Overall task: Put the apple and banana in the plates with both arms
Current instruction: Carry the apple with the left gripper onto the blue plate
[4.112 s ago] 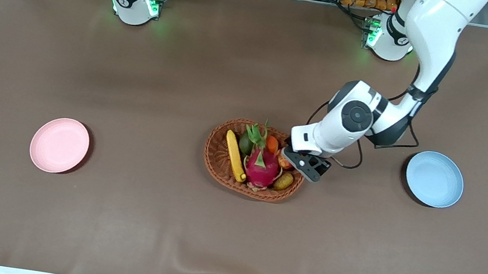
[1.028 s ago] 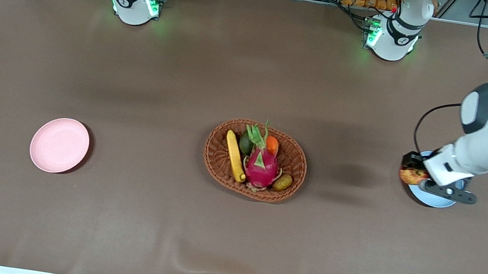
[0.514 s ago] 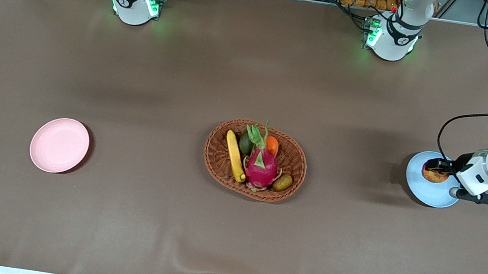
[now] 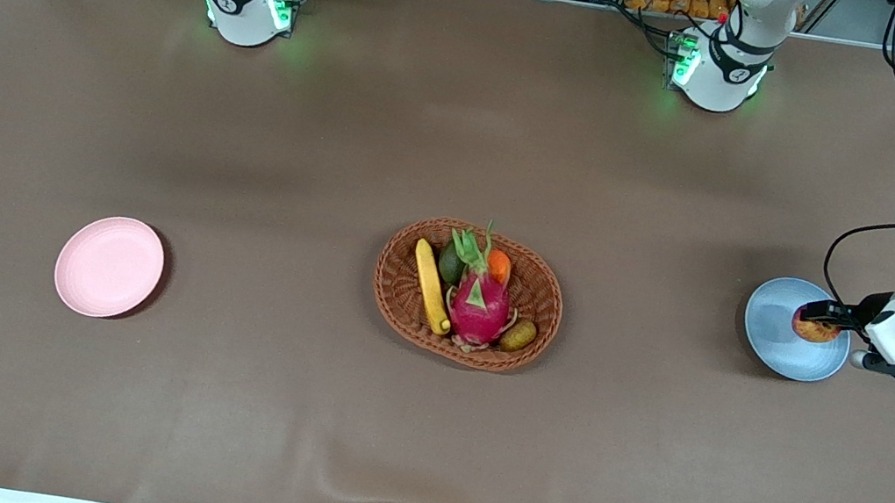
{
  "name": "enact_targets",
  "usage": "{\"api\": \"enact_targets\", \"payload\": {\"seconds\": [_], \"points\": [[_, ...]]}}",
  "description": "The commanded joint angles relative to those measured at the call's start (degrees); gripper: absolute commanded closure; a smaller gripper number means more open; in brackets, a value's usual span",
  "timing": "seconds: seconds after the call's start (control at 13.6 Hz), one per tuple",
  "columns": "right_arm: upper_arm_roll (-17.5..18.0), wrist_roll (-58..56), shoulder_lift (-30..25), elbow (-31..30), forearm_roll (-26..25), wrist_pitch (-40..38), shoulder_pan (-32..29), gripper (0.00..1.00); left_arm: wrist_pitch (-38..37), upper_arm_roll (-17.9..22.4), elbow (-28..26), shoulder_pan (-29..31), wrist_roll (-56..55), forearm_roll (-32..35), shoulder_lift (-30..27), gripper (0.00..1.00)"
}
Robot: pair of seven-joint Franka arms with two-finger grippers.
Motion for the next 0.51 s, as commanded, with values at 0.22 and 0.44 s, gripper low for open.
{"api": "enact_targets", "payload": {"seconds": [0.22, 0.44], "points": [[0.57, -0.43, 0.32, 1.22, -0.92, -0.07, -1.04, 0.00, 1.92, -0.60, -0.65, 1.17, 0.06, 0.98, 1.85, 0.36], [0.40, -0.52, 0.32, 1.22, -1.01, -0.07, -1.83, 0.00, 1.57, -0.60, -0.48, 1.17, 0.14, 0.98, 1.76, 0.00]]}}
